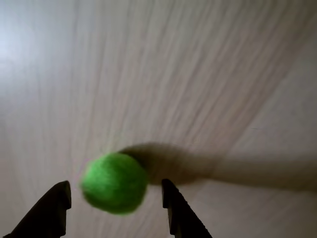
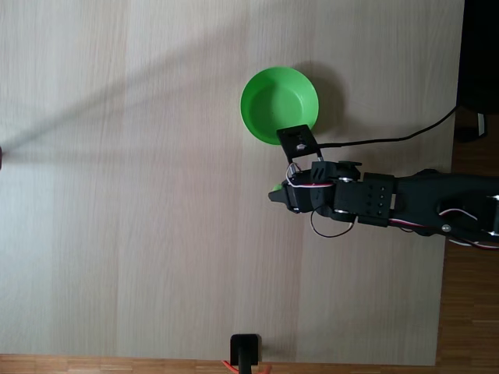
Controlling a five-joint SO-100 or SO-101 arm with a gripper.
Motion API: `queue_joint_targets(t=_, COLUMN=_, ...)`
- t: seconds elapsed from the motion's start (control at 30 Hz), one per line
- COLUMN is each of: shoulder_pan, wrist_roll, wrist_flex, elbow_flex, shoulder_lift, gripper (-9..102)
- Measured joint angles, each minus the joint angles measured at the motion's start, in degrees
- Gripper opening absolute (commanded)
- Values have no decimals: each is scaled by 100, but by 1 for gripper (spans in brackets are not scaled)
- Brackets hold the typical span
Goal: Grasp a green pompom and put it in the green bowl.
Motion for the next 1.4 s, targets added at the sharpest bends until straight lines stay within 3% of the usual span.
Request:
queue_joint_targets(t=0.87, shoulder_pan=44, wrist_roll=0, wrist_flex=-141, elbow_flex=-70, shoulder_lift=-439, gripper=22)
queue_joint_targets(t=1.4, shoulder_pan=44, wrist_roll=9, wrist_flex=-141, elbow_flex=-70, shoulder_lift=-448, gripper=13)
